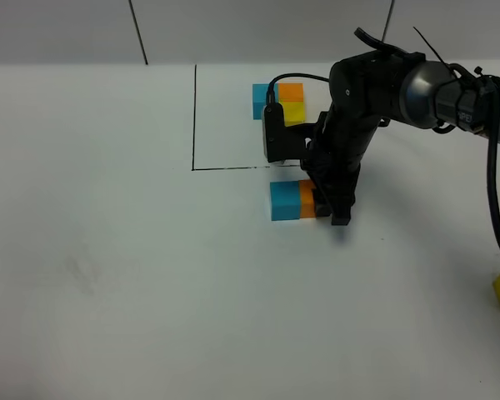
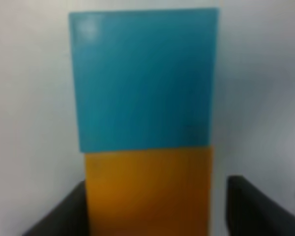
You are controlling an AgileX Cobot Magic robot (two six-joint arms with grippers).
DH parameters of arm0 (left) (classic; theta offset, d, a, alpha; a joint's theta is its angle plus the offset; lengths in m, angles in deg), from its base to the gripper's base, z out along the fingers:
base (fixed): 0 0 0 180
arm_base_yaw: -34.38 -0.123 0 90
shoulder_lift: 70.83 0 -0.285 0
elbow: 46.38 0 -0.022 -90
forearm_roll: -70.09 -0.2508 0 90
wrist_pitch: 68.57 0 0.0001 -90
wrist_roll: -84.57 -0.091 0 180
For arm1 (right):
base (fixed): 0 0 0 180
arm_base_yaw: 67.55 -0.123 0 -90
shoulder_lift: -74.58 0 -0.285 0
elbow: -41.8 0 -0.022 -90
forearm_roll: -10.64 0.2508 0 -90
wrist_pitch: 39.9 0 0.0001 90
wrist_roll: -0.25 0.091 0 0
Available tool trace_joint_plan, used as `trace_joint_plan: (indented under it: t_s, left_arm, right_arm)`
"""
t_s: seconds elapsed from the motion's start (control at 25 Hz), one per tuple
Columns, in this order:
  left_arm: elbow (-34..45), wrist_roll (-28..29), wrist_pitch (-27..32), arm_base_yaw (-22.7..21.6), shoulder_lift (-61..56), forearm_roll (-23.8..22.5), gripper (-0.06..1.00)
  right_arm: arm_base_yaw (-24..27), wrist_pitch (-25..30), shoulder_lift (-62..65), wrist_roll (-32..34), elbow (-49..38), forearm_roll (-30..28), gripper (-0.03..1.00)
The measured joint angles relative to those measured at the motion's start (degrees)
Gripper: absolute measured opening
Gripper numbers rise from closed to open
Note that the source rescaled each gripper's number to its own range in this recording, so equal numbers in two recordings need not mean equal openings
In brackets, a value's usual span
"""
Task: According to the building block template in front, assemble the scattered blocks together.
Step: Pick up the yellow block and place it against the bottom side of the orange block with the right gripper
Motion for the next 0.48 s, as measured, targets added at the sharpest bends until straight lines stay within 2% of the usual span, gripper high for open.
trace_joint_plan:
  t_s: [0.12,0.2,0.24,0.36,0.48]
  left_arm:
    - [0.0,0.0,0.0,0.0,0.0,0.0,0.6]
    - [0.0,0.0,0.0,0.0,0.0,0.0,0.6]
    - [0.0,0.0,0.0,0.0,0.0,0.0,0.6]
    - [0.0,0.0,0.0,0.0,0.0,0.0,0.6]
    - [0.0,0.0,0.0,0.0,0.0,0.0,0.6]
  right_arm:
    - [0.62,0.22,3.9,6.12,0.0,-0.86,0.67]
    - [1.9,2.05,7.17,12.69,0.0,-0.86,0.87]
    - [2.96,3.4,8.62,17.33,0.0,-0.86,0.93]
    - [7.38,7.93,12.5,31.58,-2.04,-0.8,0.99]
    - [13.58,6.42,18.25,41.9,-10.83,-0.91,1.0]
